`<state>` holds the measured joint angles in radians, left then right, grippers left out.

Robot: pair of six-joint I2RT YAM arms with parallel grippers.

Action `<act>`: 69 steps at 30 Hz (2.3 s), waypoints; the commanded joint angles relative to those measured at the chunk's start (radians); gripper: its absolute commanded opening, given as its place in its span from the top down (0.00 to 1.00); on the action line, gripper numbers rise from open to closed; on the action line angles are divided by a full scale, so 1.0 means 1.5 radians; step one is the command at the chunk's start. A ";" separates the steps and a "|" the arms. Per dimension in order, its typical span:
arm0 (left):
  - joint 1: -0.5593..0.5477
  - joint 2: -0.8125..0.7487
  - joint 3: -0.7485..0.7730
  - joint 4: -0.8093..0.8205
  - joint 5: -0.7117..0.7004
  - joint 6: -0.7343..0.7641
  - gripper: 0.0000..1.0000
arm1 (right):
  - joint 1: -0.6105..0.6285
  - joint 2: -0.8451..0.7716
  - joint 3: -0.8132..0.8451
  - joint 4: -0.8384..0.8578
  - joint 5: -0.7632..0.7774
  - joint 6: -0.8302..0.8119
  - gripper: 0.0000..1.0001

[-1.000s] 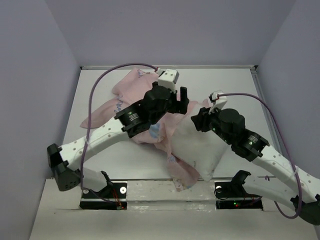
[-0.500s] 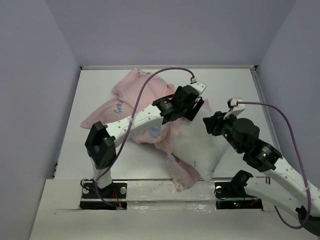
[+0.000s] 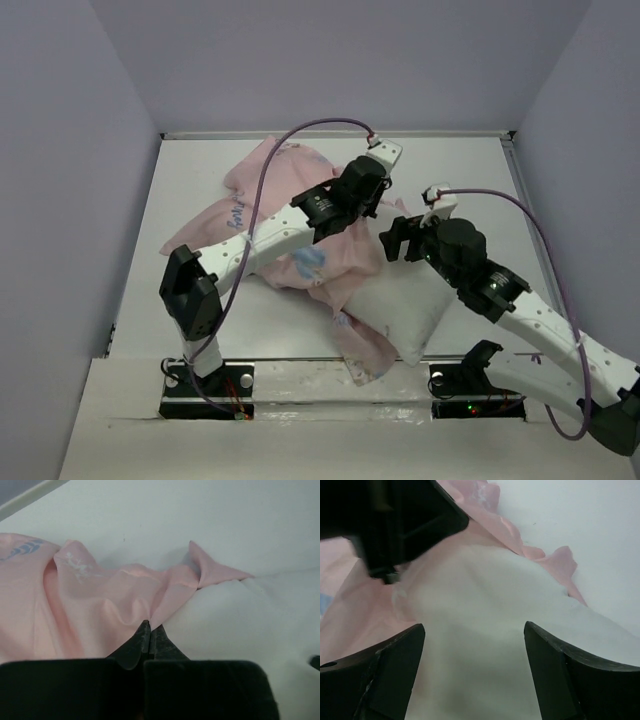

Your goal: Put the pillow into the pillowcase

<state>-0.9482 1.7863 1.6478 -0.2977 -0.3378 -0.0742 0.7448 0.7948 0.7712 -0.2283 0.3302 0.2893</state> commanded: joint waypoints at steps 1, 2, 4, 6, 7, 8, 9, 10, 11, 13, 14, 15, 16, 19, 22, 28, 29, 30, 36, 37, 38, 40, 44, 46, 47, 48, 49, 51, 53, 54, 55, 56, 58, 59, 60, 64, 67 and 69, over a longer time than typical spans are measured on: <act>0.035 -0.132 -0.024 0.125 0.116 -0.076 1.00 | -0.092 0.088 0.056 0.074 -0.148 -0.069 0.13; 0.050 -0.144 -0.031 0.133 0.132 -0.085 1.00 | -0.120 0.112 0.060 0.075 -0.242 -0.067 0.13; 0.069 -0.161 -0.054 0.148 0.195 -0.104 1.00 | -0.164 0.135 0.062 0.071 -0.302 -0.062 0.11; 0.096 -0.182 -0.080 0.176 0.230 -0.128 1.00 | -0.164 0.168 0.060 0.056 -0.326 -0.056 0.11; 0.101 -0.189 -0.089 0.184 0.253 -0.134 1.00 | -0.164 0.183 0.059 0.049 -0.344 -0.056 0.10; 0.107 -0.196 -0.096 0.193 0.277 -0.144 1.00 | -0.164 0.195 0.057 0.045 -0.382 -0.051 0.10; 0.118 -0.197 -0.105 0.206 0.292 -0.151 1.00 | -0.164 0.207 0.054 0.046 -0.414 -0.041 0.14; 0.121 -0.198 -0.111 0.219 0.320 -0.158 1.00 | -0.164 0.228 0.050 0.058 -0.461 -0.032 0.20; 0.124 -0.198 -0.116 0.245 0.335 -0.166 1.00 | -0.164 0.235 0.045 0.073 -0.516 -0.024 0.28; 0.126 -0.191 -0.121 0.282 0.384 -0.191 1.00 | -0.164 0.240 0.022 0.155 -0.630 0.023 0.60; 0.127 -0.187 -0.120 0.292 0.397 -0.202 1.00 | -0.164 0.237 0.018 0.185 -0.664 0.034 0.74; 0.126 -0.185 -0.119 0.304 0.410 -0.212 1.00 | -0.164 0.234 0.016 0.203 -0.687 0.044 0.86; 0.126 -0.182 -0.116 0.314 0.423 -0.223 1.00 | -0.164 0.229 0.019 0.237 -0.706 0.066 1.00; 0.119 -0.173 -0.113 0.335 0.454 -0.258 1.00 | -0.164 0.197 0.014 0.340 -0.717 0.094 1.00; 0.093 -0.186 -0.127 0.351 0.456 -0.273 1.00 | -0.164 0.177 -0.006 0.462 -0.646 0.149 1.00; 0.077 -0.262 -0.211 0.409 0.486 -0.338 1.00 | -0.164 0.244 -0.040 0.740 -0.436 0.216 1.00; 0.076 -0.266 -0.214 0.407 0.495 -0.344 1.00 | -0.164 0.255 -0.039 0.741 -0.397 0.217 1.00; 0.074 -0.271 -0.216 0.405 0.506 -0.356 1.00 | -0.164 0.272 -0.036 0.745 -0.336 0.221 1.00; 0.002 -0.233 -0.218 0.424 0.527 -0.377 1.00 | -0.164 0.442 0.010 0.698 -0.057 0.337 1.00; -0.004 -0.231 -0.224 0.436 0.519 -0.385 1.00 | -0.158 0.447 0.012 0.678 -0.031 0.365 1.00; -0.004 -0.232 -0.230 0.438 0.513 -0.389 1.00 | -0.158 0.444 0.006 0.669 -0.009 0.372 1.00; -0.004 -0.236 -0.242 0.430 0.481 -0.388 1.00 | -0.158 0.428 -0.010 0.625 0.062 0.378 1.00; -0.006 -0.226 -0.214 0.373 0.434 -0.350 0.83 | -0.158 0.379 -0.018 0.550 0.113 0.356 1.00; -0.008 -0.232 -0.202 0.331 0.379 -0.325 0.54 | -0.158 0.344 -0.019 0.530 0.070 0.326 0.98; -0.008 -0.252 -0.206 0.305 0.333 -0.317 0.28 | -0.158 0.336 -0.002 0.482 0.053 0.295 0.92; -0.008 -0.266 -0.212 0.291 0.301 -0.293 0.19 | -0.158 0.329 0.007 0.446 0.031 0.284 0.87; -0.008 -0.285 -0.237 0.277 0.268 -0.288 0.11 | -0.158 0.319 0.013 0.404 0.014 0.256 0.75; -0.007 -0.358 -0.291 0.258 0.154 -0.286 0.11 | -0.164 0.316 0.045 0.348 -0.033 0.232 0.64; -0.007 -0.414 -0.397 0.235 0.040 -0.310 0.10 | -0.164 0.308 0.063 0.270 -0.067 0.197 0.42; -0.008 -0.470 -0.436 0.201 0.004 -0.327 0.10 | -0.171 0.303 0.078 0.242 -0.089 0.190 0.34; -0.007 -0.500 -0.519 0.176 -0.023 -0.376 0.11 | -0.171 0.294 0.080 0.196 -0.094 0.185 0.31; -0.004 -0.555 -0.556 0.146 -0.060 -0.405 0.12 | -0.171 0.267 0.076 0.185 -0.102 0.170 0.29; -0.003 -0.604 -0.627 0.113 -0.081 -0.460 0.14 | -0.171 0.231 0.053 0.161 -0.139 0.153 0.26; -0.004 -0.643 -0.683 0.086 -0.094 -0.503 0.14 | -0.171 0.189 0.044 0.154 -0.144 0.144 0.26; -0.002 -0.659 -0.710 0.075 -0.101 -0.525 0.15 | -0.171 0.170 0.037 0.152 -0.151 0.135 0.26; 0.013 -0.688 -0.810 0.094 -0.098 -0.560 0.16 | -0.171 0.085 0.029 0.068 -0.165 0.103 0.33; 0.045 -0.632 -0.824 0.180 -0.061 -0.512 0.16 | -0.171 0.032 0.016 0.046 -0.135 0.104 0.41; 0.066 -0.571 -0.818 0.236 -0.053 -0.463 0.16 | -0.177 0.015 0.002 0.040 -0.114 0.094 0.42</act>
<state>-0.8989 0.8352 0.4088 -0.1368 -0.4026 -0.8360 0.4896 0.8642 0.8078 -0.0959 0.1226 0.4808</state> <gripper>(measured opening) 0.840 0.593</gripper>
